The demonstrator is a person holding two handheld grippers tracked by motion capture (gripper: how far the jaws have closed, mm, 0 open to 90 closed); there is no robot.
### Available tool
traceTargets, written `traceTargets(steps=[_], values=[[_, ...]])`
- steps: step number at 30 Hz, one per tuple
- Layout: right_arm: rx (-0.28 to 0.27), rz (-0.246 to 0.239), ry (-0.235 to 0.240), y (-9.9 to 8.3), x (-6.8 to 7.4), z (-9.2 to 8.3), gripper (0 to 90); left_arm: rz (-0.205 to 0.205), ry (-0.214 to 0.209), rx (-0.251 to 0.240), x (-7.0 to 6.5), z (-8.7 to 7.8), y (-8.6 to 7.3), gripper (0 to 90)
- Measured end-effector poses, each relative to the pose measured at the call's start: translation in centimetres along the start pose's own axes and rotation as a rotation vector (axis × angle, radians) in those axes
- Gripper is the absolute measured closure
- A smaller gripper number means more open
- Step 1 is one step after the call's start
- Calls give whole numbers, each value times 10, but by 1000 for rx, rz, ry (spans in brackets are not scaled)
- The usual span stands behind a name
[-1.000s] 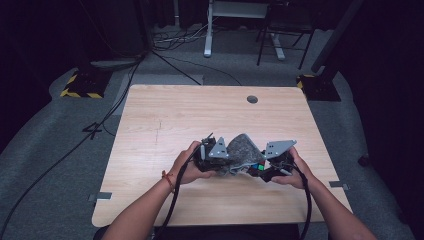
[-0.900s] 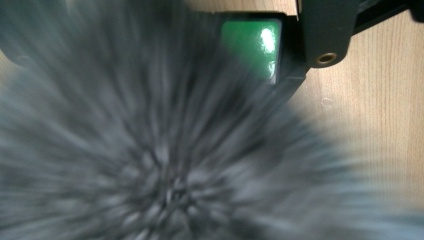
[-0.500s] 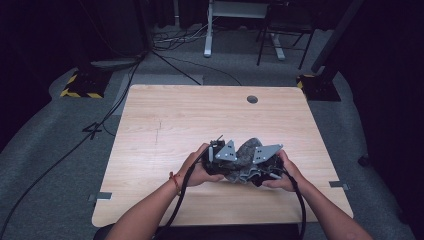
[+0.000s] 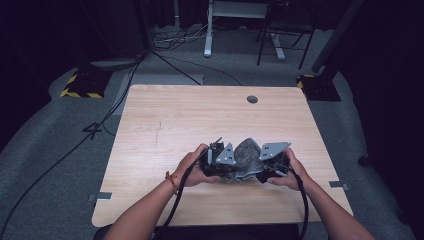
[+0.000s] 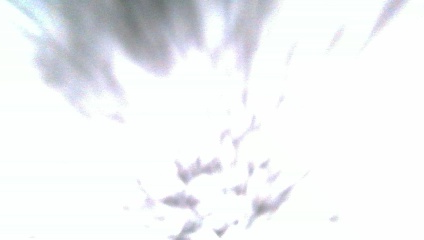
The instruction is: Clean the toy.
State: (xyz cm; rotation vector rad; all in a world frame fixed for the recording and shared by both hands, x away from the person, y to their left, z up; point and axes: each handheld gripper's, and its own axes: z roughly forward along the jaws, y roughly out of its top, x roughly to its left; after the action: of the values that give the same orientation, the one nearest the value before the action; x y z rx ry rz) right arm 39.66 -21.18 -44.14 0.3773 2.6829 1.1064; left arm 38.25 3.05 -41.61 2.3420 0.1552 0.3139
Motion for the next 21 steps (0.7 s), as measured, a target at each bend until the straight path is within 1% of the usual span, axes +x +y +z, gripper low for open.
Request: traceTargets(steps=[1, 2, 3, 4, 5, 6, 7, 8, 9, 11, 12, 13, 14, 15, 16, 17, 19, 20, 21], values=[[-11, 6, -6, 0, -1, -4, 339, -8, 16, 9, 2, 0, -2, 735], [-38, 22, -13, -1, -4, -11, 339, -25, 20, 5, 5, 0, -5, 735], [-51, 25, -18, -1, -5, -14, 339, -55, 35, 4, 9, -1, -9, 735], [-61, 26, -18, -1, -6, -16, 339, -62, 50, 9, 11, -1, -10, 734], [-75, 31, -17, -1, -6, -18, 339, -62, 50, 9, 11, -1, -10, 734], [-89, 34, -14, -1, -7, -21, 339, -74, 60, 22, 15, 0, -14, 735], [-100, 35, -18, 0, -7, -23, 339, -86, 64, 17, 16, 0, -15, 734], [-100, 35, -18, 0, -7, -23, 339, -86, 64, 17, 16, 0, -15, 735], [-108, 35, -21, 0, -7, -25, 339, -99, 60, 6, 18, 1, -17, 734], [-114, 35, -17, 0, -7, -25, 339, -107, 71, 0, 19, 1, -17, 734], [-115, 33, -18, 0, -6, -25, 339, -115, 66, -19, 19, 1, -17, 735], [-115, 33, -18, 0, -6, -25, 339, -115, 66, -19, 19, 1, -17, 734], [-121, 35, -13, 0, -6, -24, 339, -128, 51, -75, 18, -2, -15, 734], [-121, 36, -15, 0, -5, -23, 339, -132, 35, -103, 17, -3, -14, 735], [-119, 34, -16, 1, -5, -23, 339, -129, 35, -116, 15, -3, -12, 735], [-127, 36, -13, 1, -4, -22, 339, -127, 41, -121, 13, -3, -10, 735], [-135, 36, -10, 1, -4, -22, 339, -127, 35, -125, 12, -1, -9, 735], [-159, 31, -5, 3, -4, -24, 339, -149, 16, -133, 12, 3, -10, 734], [-168, 32, -4, 3, -4, -25, 339, -161, 6, -131, 13, 6, -11, 734]])
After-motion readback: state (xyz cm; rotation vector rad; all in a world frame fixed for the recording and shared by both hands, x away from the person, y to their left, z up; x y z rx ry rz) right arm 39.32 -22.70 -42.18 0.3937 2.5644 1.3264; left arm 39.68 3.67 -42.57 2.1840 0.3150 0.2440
